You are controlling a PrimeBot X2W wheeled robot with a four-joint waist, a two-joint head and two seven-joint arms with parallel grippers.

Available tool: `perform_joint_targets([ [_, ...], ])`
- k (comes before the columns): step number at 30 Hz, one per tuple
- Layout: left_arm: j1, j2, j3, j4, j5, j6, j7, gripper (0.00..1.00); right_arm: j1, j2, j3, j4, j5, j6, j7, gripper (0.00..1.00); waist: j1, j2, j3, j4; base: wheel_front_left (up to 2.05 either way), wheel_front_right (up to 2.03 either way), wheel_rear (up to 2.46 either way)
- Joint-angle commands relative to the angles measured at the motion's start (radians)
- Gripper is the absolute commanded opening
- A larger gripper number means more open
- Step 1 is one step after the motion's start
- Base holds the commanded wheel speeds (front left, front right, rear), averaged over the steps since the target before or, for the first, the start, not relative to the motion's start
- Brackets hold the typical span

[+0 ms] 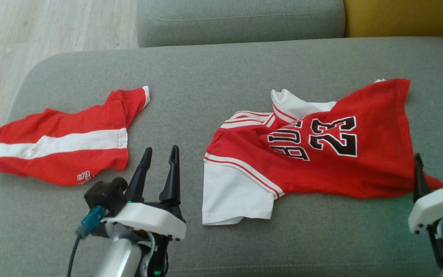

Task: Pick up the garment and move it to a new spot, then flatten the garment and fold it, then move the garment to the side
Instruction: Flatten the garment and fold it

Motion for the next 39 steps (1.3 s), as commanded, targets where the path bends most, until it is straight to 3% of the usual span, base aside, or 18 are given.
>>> perform_joint_targets([
  [1,-0.032,0.003,0.036,-0.029,0.004,-0.002,-0.008,1.00,-0.032,0.009,0.005,-0.042,0.013,0.007,-0.044,1.00,0.0000,0.0000,-0.005,0.000,0.00,0.00,0.00],
  [7,-0.015,0.003,0.047,-0.027,0.009,-0.005,-0.008,1.00,0.021,0.076,-0.003,-0.098,0.111,0.007,-0.187,1.00,0.0000,0.0000,-0.027,-0.003,0.00,0.00,0.00],
  [12,-0.001,0.003,0.042,-0.031,0.010,-0.006,-0.008,1.00,0.106,0.093,0.060,-0.124,0.184,0.007,-0.264,1.00,0.0000,0.0000,-0.033,-0.012,0.00,0.00,0.00],
  [24,-0.001,0.003,0.024,-0.016,0.012,-0.012,-0.008,1.00,0.110,0.094,0.090,-0.113,0.240,0.007,-0.305,1.00,0.0000,0.0000,-0.025,-0.028,0.00,0.00,0.00],
  [28,-0.010,0.003,-0.036,0.083,0.011,-0.014,-0.006,1.00,0.106,0.094,0.092,-0.113,0.242,0.007,-0.307,1.00,0.0000,0.0000,-0.009,-0.034,0.00,0.00,0.00],
  [33,-0.046,0.003,-0.116,0.228,0.018,-0.012,0.075,1.00,0.100,0.094,0.102,-0.109,0.242,0.007,-0.311,1.00,0.0000,0.0000,0.014,-0.048,0.00,0.00,0.00],
  [39,-0.076,0.003,-0.167,0.307,0.002,-0.012,0.134,1.00,0.089,0.094,0.102,-0.103,0.242,0.007,-0.314,1.00,0.0000,0.0000,0.032,-0.068,0.00,0.00,0.00],
])
